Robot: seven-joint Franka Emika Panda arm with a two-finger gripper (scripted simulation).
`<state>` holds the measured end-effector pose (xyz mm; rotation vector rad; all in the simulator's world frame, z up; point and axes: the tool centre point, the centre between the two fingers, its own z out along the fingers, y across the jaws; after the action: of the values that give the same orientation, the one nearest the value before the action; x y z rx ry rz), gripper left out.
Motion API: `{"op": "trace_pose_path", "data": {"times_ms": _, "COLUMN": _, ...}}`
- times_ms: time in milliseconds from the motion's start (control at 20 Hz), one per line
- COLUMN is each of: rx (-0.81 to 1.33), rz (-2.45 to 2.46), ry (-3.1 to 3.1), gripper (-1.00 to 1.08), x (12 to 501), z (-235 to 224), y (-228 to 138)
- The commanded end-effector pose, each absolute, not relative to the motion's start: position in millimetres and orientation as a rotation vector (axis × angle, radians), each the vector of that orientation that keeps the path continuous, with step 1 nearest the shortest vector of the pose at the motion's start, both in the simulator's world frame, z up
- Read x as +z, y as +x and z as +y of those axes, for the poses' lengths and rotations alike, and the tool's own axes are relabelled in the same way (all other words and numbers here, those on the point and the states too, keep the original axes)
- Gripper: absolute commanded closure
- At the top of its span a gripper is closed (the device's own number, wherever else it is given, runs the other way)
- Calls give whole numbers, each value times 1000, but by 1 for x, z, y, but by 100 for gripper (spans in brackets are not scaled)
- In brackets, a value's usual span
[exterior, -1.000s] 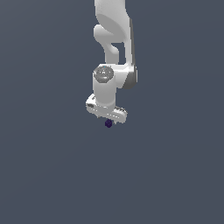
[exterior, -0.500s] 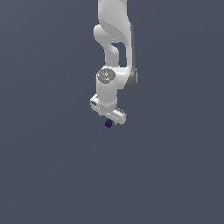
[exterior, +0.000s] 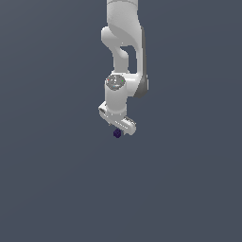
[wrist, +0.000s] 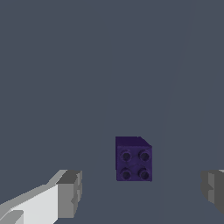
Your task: Pick up the object and move it to a goal position.
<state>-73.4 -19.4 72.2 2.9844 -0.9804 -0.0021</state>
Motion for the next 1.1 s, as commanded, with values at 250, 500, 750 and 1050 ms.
{"op": "trace_pose_path", "data": {"times_ms": 250, "rx": -2, "rz": -983, "ry": 2984, "gripper": -92, "x": 58, "z": -19, "y": -74}}
{"op": "trace_pose_path", "data": {"times_ms": 500, "rx": -1, "rz": -987, "ry": 2982, "gripper": -92, "x": 35, "z": -20, "y": -75}}
{"op": "trace_pose_path", "data": {"times_ms": 750, "rx": 0, "rz": -988, "ry": 2982, "gripper": -92, "x": 23, "z": -19, "y": -74}}
{"op": "trace_pose_path", "data": {"times_ms": 1050, "rx": 0, "rz": -988, "ry": 2982, "gripper": 108, "x": 22, "z": -19, "y": -74}}
